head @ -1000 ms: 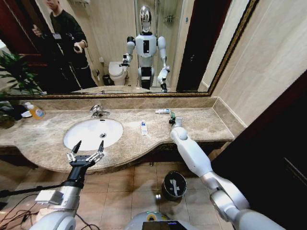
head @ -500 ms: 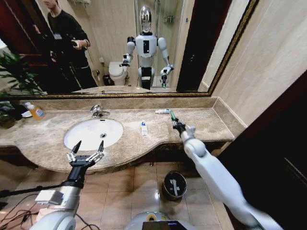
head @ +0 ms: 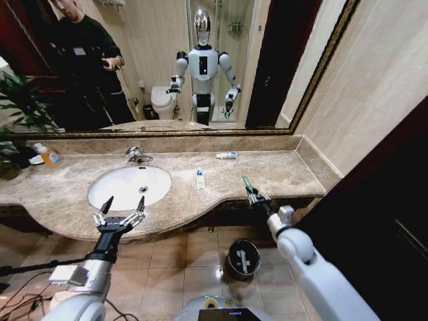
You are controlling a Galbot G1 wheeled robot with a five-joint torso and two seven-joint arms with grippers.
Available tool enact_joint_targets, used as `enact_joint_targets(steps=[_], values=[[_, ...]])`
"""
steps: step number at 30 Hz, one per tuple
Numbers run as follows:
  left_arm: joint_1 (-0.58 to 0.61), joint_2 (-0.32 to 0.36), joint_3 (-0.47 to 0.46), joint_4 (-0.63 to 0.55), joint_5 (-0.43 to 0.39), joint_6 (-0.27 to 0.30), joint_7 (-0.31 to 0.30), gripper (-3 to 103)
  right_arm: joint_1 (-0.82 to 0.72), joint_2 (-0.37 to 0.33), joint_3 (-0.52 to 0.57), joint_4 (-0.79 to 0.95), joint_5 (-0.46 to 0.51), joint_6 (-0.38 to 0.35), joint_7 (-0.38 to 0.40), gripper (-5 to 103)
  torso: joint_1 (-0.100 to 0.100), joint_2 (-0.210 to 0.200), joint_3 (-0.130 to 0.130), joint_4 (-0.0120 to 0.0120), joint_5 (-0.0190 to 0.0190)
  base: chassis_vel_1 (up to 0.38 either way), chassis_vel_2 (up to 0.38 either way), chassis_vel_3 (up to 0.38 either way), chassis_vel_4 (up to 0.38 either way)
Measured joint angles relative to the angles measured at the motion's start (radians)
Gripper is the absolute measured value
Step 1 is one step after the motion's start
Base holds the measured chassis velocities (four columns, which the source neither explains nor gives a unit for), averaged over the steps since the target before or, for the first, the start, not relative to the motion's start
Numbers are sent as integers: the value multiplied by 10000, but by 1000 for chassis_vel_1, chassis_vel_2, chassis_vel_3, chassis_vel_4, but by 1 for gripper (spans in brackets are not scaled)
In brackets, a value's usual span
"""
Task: Pick up the trash from the sink and place it in the trash bin.
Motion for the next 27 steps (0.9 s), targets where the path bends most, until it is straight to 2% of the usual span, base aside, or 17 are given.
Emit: enact_joint_targets(steps=[2,5,11,17,20,24,27], values=[[0,0,1,0,0,0,1,100,-538,346,102,152,-360,330,-3,21,0,0,0,0,1,0,0,0,0],[0,0,0,0,0,0,0,100,-990,506,412,252,-501,657,-158,21,0,0,1,0,0,0,0,0,0],[0,0,1,0,0,0,1,100,-2059,503,1410,352,-452,1510,-884,21,0,0,1,-1,0,0,0,0,0],[0,0,1,0,0,0,1,100,-2817,644,1553,309,-408,2092,-1392,21,1,0,1,0,-2,0,0,0,0],[0,0,0,0,0,-1,0,100,-3108,932,1359,-489,-729,2789,-1920,21,1,0,1,-1,0,0,0,0,0],[0,0,0,0,0,0,1,100,-3030,1055,1129,-1263,-760,2888,-2107,21,1,0,1,-1,0,0,0,0,0],[0,0,1,0,0,0,1,100,-2387,1225,878,-2756,-840,2829,-2525,21,1,-1,2,0,1,0,0,0,0]])
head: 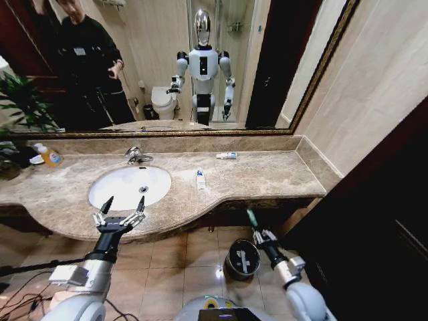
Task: Pick up the trash from the sink and place it in the trash bin.
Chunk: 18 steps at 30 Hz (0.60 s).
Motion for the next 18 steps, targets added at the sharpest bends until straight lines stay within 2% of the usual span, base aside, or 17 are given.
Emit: enact_joint_targets(steps=[8,11,18], values=[[0,0,0,0,0,0,0,100,1387,180,-372,-2557,-591,-221,-69,21,1,-1,0,1,-1,0,0,0,0],[0,0,0,0,0,0,0,100,1995,420,-436,-4019,-1152,-42,-165,21,1,-1,1,1,0,0,0,0,0],[0,0,0,0,0,0,0,100,2704,953,-433,-5984,-1439,127,-283,21,1,-1,0,1,-2,0,0,0,0]])
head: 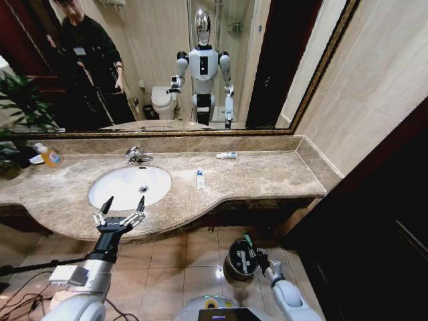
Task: Pick up the trash from the sink and place it in the trash bin.
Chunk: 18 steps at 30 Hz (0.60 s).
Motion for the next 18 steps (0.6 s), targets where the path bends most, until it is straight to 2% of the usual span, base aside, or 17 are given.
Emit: enact_joint_targets(steps=[8,18], values=[[0,0,0,0,0,0,0,100,670,563,59,-1944,-744,412,-262,21,0,0,0,0,0,0,0,0,0],[0,0,0,0,0,0,0,100,982,786,86,-2270,-882,360,-243,21,0,0,0,0,0,0,0,0,0]])
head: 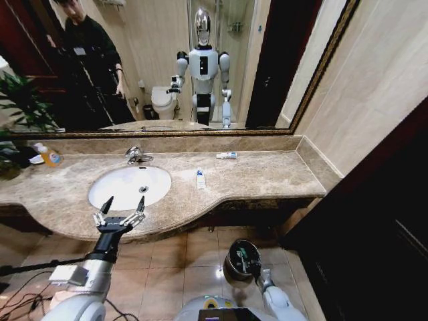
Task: Pick up the trash from the sink and place it in the trash bin.
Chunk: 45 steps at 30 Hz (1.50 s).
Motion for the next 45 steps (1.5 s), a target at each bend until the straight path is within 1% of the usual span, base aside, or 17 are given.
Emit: enact_joint_targets(steps=[4,5,6,7,11,13,14,16,19,20,22,24,25,26,28,40,45], values=[[0,0,0,0,0,0,0,100,15,-16,0,2,-47,-70,56,21,0,0,0,0,1,0,0,0,0],[0,0,0,0,0,0,0,100,14,-25,1,3,-83,-61,56,19,0,0,0,0,1,0,0,0,0],[0,0,0,0,0,0,-1,100,8,-43,3,3,-198,-23,58,25,0,0,0,0,0,0,0,0,0],[0,0,0,0,0,0,-1,100,8,-43,3,3,-198,-23,58,25,0,0,0,0,0,0,0,0,0],[0,0,0,0,0,0,0,100,-38,-50,15,148,-253,8,279,46,0,0,0,0,1,0,0,0,0],[0,0,0,0,0,0,0,100,-41,-51,16,165,-247,9,311,46,0,0,0,0,1,0,0,0,0],[0,0,0,0,0,0,0,100,-62,-55,26,194,-202,10,409,57,0,0,0,0,1,0,0,0,0],[0,0,0,0,0,0,0,100,-70,-57,29,199,-188,11,433,57,0,0,0,0,1,0,0,0,0],[0,0,0,0,0,0,0,100,-130,-119,38,257,-57,26,551,73,0,0,0,0,1,0,0,0,0],[0,0,0,0,0,0,0,100,-130,-119,38,257,-57,26,551,73,0,0,0,0,1,0,0,0,0],[0,0,0,0,0,0,0,100,-161,-185,39,342,9,28,575,84,0,0,0,0,1,0,0,0,0],[0,0,0,0,0,0,0,100,-165,-197,40,364,20,28,579,84,0,0,0,0,1,0,0,0,0],[0,0,0,0,0,0,0,100,-177,-212,39,404,31,28,589,90,0,0,0,0,1,0,0,0,0],[0,0,0,0,0,0,0,100,-216,-229,39,492,45,27,622,98,0,0,0,0,2,0,0,0,0],[0,0,-1,0,0,0,0,100,-251,-242,38,560,57,25,640,100,0,0,0,0,1,0,0,0,0],[0,0,0,0,0,0,0,100,-460,-269,41,877,99,23,755,100,0,0,0,0,2,0,0,0,0],[0,0,0,0,0,0,0,100,-703,-460,41,1217,363,-8,851,100,-1,0,0,0,2,0,0,0,0]])
